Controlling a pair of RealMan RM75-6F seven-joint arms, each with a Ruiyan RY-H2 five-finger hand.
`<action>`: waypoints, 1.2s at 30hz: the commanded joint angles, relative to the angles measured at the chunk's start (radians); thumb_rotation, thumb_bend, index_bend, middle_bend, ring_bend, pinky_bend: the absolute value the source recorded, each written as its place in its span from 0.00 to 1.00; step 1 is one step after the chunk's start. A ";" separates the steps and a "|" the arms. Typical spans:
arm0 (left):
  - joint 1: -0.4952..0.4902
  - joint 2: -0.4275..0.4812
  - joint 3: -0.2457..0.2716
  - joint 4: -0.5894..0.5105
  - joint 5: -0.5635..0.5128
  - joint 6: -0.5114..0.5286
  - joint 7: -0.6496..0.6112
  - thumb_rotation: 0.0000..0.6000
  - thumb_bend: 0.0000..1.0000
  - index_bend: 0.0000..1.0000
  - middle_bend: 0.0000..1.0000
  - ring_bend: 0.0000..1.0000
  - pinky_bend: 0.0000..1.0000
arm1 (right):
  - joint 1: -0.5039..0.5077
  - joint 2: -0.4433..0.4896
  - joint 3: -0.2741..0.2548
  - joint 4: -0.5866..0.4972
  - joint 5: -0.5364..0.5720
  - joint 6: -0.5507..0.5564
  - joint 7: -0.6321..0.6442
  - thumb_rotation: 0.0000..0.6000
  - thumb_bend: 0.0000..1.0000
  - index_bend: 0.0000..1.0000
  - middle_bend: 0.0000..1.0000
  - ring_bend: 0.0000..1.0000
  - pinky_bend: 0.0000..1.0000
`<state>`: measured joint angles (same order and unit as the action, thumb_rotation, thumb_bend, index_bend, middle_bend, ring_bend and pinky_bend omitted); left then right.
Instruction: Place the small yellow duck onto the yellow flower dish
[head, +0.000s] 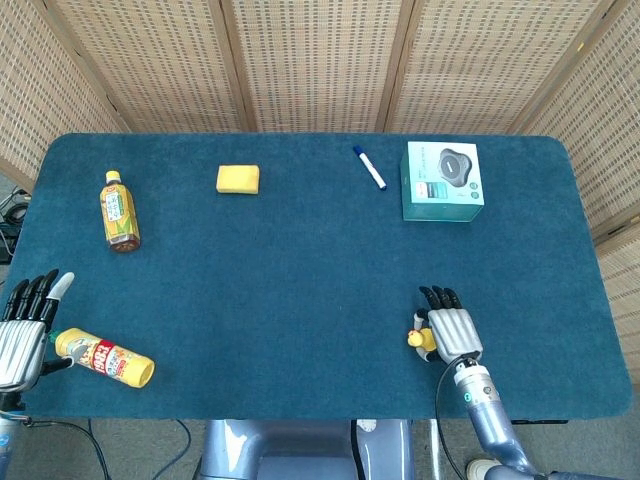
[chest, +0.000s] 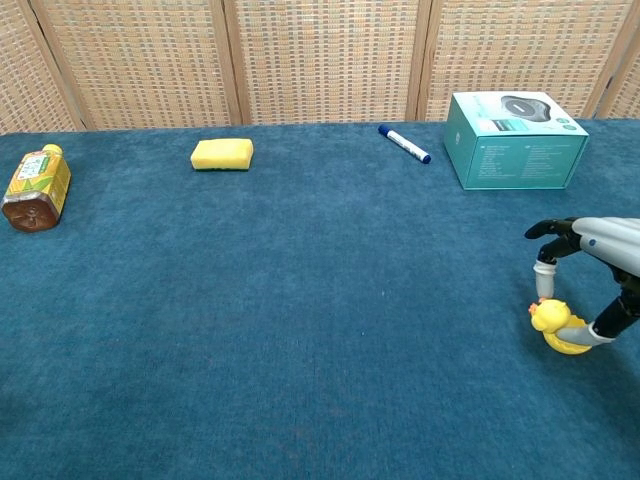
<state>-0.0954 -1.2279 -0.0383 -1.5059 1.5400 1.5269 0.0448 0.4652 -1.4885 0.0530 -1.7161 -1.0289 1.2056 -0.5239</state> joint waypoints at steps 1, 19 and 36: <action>0.000 0.001 -0.002 0.000 -0.002 0.000 -0.002 1.00 0.09 0.00 0.00 0.00 0.00 | 0.000 0.001 0.004 0.002 0.006 -0.002 -0.005 1.00 0.21 0.54 0.08 0.00 0.04; 0.000 0.000 0.001 -0.002 -0.001 -0.001 0.004 1.00 0.09 0.00 0.00 0.00 0.00 | -0.018 0.011 0.002 0.022 0.002 -0.015 0.009 1.00 0.14 0.45 0.03 0.00 0.02; 0.003 0.006 -0.003 -0.002 -0.007 0.003 -0.003 1.00 0.09 0.00 0.00 0.00 0.00 | -0.043 0.075 0.012 0.003 -0.059 0.020 0.052 1.00 0.11 0.28 0.00 0.00 0.00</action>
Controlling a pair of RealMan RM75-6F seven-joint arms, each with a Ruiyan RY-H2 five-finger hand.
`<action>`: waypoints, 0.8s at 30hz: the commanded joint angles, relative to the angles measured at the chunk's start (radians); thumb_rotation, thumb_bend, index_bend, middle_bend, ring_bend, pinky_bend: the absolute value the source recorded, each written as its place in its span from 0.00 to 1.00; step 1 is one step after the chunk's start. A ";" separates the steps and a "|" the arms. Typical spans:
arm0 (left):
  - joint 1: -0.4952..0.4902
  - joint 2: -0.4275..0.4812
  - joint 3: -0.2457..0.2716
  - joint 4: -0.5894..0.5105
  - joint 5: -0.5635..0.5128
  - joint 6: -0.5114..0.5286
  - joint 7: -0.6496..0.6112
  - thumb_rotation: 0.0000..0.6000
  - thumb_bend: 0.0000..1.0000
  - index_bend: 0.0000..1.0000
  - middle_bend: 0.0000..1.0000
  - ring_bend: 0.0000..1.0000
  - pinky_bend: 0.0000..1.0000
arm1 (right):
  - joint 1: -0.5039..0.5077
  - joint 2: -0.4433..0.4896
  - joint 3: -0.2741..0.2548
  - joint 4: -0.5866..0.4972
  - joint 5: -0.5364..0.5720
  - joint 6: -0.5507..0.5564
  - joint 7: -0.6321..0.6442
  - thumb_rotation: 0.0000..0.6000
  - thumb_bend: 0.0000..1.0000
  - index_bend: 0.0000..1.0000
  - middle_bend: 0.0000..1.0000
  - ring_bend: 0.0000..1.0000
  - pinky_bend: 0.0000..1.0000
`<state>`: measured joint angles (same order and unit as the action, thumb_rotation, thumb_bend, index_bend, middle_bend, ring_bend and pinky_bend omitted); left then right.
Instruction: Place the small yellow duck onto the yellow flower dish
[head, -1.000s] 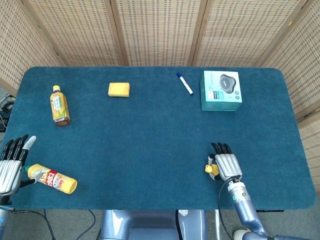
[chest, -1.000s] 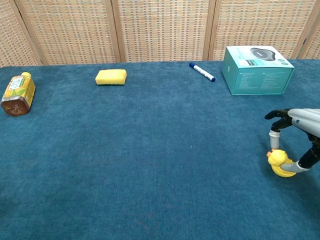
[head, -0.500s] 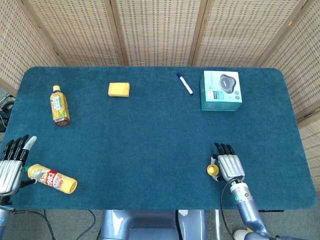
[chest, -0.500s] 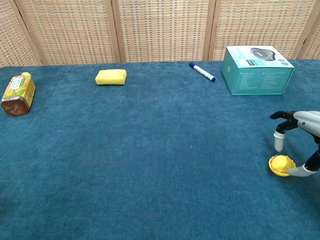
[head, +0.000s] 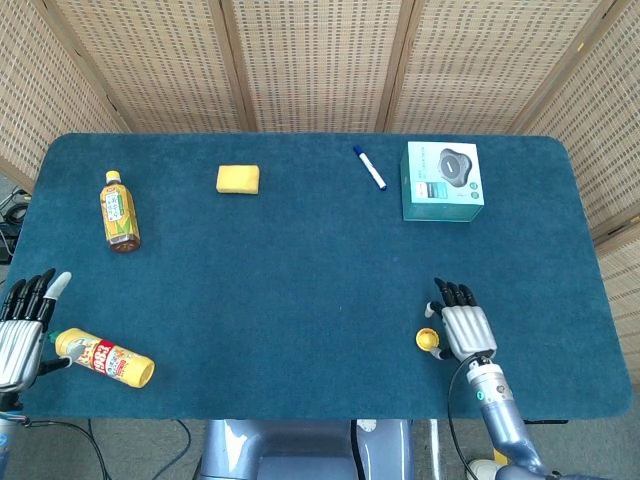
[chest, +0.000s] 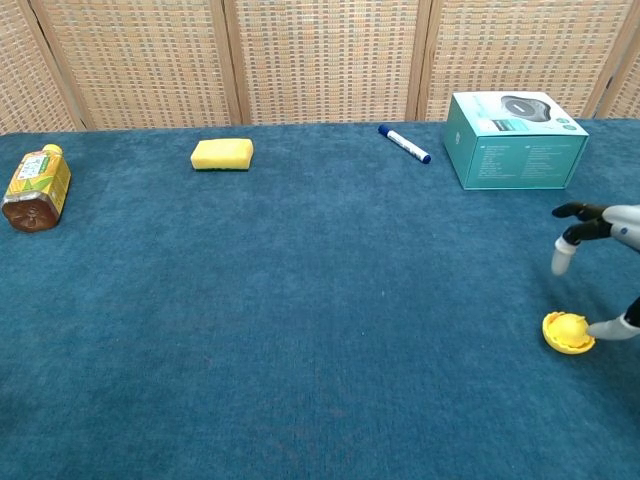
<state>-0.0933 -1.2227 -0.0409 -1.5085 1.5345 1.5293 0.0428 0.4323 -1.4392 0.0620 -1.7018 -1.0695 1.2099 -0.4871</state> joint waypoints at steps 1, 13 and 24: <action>0.001 0.001 -0.002 0.001 -0.003 0.001 -0.001 1.00 0.09 0.00 0.00 0.00 0.00 | -0.017 0.046 0.003 -0.021 -0.033 0.025 0.028 1.00 0.10 0.24 0.00 0.00 0.00; 0.010 0.004 -0.010 0.004 -0.008 0.022 -0.002 1.00 0.09 0.00 0.00 0.00 0.00 | -0.140 0.189 -0.048 0.014 -0.226 0.158 0.244 1.00 0.00 0.01 0.00 0.00 0.00; 0.016 0.005 -0.018 0.011 -0.021 0.028 -0.003 1.00 0.09 0.00 0.00 0.00 0.00 | -0.219 0.183 -0.061 0.168 -0.293 0.235 0.347 1.00 0.00 0.00 0.00 0.00 0.00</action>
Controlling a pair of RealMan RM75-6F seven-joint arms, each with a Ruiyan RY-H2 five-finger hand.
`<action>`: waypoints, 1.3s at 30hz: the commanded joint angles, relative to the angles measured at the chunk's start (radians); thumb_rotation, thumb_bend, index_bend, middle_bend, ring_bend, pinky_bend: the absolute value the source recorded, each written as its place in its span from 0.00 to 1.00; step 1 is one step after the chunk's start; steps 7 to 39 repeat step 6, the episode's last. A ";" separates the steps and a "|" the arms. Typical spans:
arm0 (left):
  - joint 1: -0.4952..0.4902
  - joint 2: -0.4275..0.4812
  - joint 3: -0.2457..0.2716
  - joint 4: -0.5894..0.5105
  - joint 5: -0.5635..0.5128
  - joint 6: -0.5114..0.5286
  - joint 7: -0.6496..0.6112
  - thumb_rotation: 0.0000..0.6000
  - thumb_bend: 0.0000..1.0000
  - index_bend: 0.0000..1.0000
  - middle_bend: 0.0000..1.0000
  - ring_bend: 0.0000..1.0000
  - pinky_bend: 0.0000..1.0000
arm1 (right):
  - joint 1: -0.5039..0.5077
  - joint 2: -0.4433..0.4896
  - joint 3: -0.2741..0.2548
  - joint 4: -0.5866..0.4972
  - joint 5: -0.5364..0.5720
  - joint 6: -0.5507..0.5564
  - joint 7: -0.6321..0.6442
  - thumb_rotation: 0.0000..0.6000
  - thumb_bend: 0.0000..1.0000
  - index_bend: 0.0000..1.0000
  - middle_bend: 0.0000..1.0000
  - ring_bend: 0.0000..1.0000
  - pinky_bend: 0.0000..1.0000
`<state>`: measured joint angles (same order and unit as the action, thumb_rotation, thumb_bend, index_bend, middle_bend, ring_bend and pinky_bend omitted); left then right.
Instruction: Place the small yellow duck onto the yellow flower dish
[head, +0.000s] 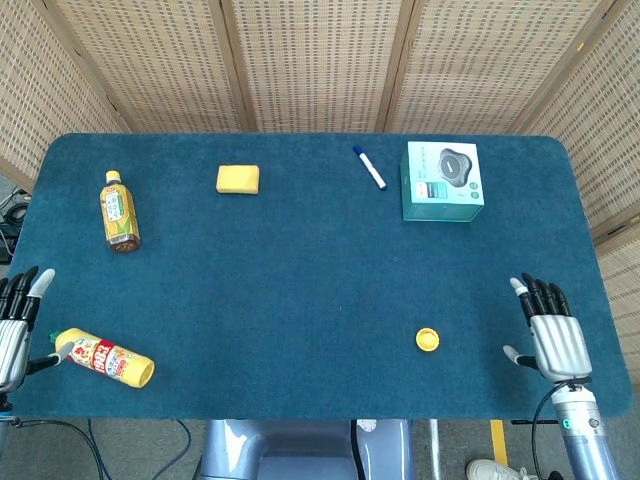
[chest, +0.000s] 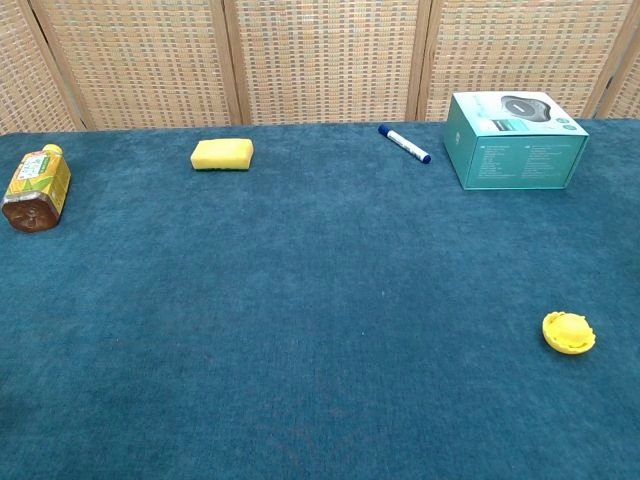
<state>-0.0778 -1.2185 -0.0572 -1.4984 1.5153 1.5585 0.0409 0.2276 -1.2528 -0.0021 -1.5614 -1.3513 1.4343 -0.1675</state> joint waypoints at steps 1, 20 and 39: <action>0.001 0.001 -0.003 0.001 -0.004 0.000 -0.002 1.00 0.09 0.00 0.00 0.00 0.00 | -0.016 -0.003 0.008 0.034 -0.012 0.012 0.033 1.00 0.00 0.00 0.00 0.00 0.00; 0.002 0.004 -0.004 0.002 -0.004 0.002 -0.010 1.00 0.09 0.00 0.00 0.00 0.00 | -0.022 0.000 0.019 0.040 -0.017 0.012 0.043 1.00 0.00 0.00 0.00 0.00 0.00; 0.002 0.004 -0.004 0.002 -0.004 0.002 -0.010 1.00 0.09 0.00 0.00 0.00 0.00 | -0.022 0.000 0.019 0.040 -0.017 0.012 0.043 1.00 0.00 0.00 0.00 0.00 0.00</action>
